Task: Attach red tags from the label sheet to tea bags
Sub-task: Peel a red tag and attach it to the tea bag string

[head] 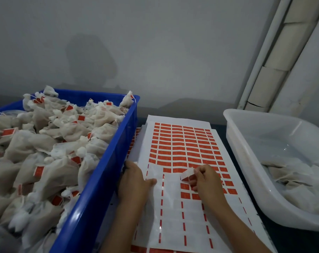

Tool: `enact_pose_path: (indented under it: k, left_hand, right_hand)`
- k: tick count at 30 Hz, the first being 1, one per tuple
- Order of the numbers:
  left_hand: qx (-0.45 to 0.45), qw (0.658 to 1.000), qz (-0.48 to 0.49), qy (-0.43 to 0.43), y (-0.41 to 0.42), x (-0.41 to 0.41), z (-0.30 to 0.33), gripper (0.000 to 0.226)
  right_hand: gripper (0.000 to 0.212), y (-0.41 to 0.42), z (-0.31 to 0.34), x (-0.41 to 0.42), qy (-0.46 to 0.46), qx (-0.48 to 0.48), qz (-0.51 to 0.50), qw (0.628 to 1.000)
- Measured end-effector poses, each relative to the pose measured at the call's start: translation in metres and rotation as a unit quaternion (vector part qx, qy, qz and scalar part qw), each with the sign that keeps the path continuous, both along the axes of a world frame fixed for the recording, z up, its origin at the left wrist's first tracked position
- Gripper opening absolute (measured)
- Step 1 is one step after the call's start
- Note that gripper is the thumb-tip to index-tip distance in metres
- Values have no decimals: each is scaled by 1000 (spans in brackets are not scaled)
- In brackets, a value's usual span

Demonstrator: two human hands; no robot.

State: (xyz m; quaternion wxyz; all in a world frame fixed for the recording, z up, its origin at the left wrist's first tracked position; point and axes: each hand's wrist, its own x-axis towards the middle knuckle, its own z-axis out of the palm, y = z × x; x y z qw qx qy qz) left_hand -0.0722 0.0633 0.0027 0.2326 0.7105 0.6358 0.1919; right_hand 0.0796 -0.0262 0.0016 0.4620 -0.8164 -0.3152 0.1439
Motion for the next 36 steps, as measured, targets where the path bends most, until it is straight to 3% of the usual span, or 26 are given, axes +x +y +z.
enact_pose_path:
  k: [4, 7, 11, 17, 19, 22, 25, 27, 29, 36]
  left_hand:
    - [121, 991, 0, 52, -9, 5, 1, 75]
    - [136, 989, -49, -17, -14, 14, 0, 65]
    - [97, 991, -82, -43, -17, 26, -3, 58]
    - [93, 993, -64, -25, -10, 24, -3, 52]
    - [91, 994, -65, -22, -11, 24, -1, 50]
    - [98, 988, -97, -69, -21, 23, 2, 40]
    - [-25, 954, -148, -261, -29, 30, 8, 21]
    - [-186, 877, -176, -406, -32, 32, 19, 32]
    - [-285, 819, -210, -453, -35, 32, 24, 44]
    - [-196, 872, -167, -417, -43, 34, 14, 24]
  right_hand:
    - [11, -4, 0, -2, 62, 82, -14, 995]
    - [22, -10, 0, -5, 82, 118, 17, 989]
    - [35, -18, -5, -12, 32, 86, 99, 991]
    - [43, -17, -3, -17, -131, -34, 146, 980]
    - [42, -17, 0, -16, -78, -15, 136, 987]
    - [31, -21, 5, -15, 69, 79, 118, 987]
    - [25, -27, 14, -10, 96, 152, 97, 979]
    - [22, -31, 15, -7, 82, 177, 91, 977]
    - [20, -35, 12, -6, 70, 192, 82, 975]
    - [10, -42, -1, -2, 100, 211, 45, 971]
